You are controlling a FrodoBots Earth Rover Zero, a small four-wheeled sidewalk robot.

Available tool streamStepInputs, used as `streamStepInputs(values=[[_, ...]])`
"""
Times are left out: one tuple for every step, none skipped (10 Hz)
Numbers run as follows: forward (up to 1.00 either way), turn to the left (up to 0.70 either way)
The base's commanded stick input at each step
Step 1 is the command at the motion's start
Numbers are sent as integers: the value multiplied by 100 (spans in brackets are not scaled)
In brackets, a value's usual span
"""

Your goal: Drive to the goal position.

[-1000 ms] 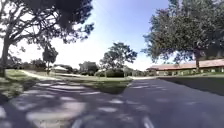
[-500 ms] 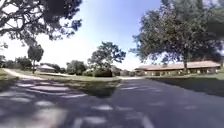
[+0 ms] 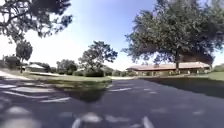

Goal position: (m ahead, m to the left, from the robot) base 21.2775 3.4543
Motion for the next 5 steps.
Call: streamStepInputs(values=[[70,0],[70,0],[70,0],[70,0],[70,0]])
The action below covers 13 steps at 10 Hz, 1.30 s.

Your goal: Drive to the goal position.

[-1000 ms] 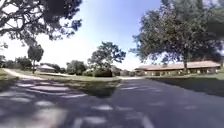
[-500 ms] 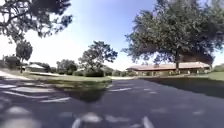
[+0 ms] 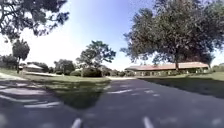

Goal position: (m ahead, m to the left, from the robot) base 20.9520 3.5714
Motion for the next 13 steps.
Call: streamStepInputs(values=[[70,0],[70,0],[70,-35],[70,-35],[70,0],[70,0],[70,0],[70,0],[70,0],[70,0],[70,0],[70,0],[70,0]])
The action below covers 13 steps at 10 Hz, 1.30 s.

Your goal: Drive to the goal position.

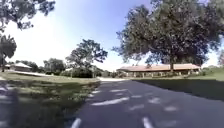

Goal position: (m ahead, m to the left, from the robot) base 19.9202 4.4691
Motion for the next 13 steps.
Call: streamStepInputs(values=[[70,0],[70,0],[70,0],[70,0],[70,0],[70,0],[70,0],[70,0],[70,0],[70,0],[70,0],[70,0],[70,0]])
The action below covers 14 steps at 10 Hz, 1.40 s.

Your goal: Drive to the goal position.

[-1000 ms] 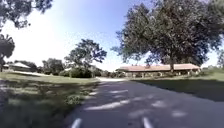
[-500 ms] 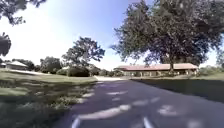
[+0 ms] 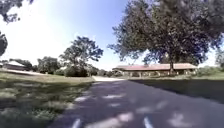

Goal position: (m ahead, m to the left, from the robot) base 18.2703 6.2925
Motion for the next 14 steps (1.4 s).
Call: streamStepInputs(values=[[70,0],[70,0],[70,0],[70,0],[70,0],[70,0],[70,5],[70,28],[70,35],[70,35],[70,28],[70,15],[70,1],[70,0]])
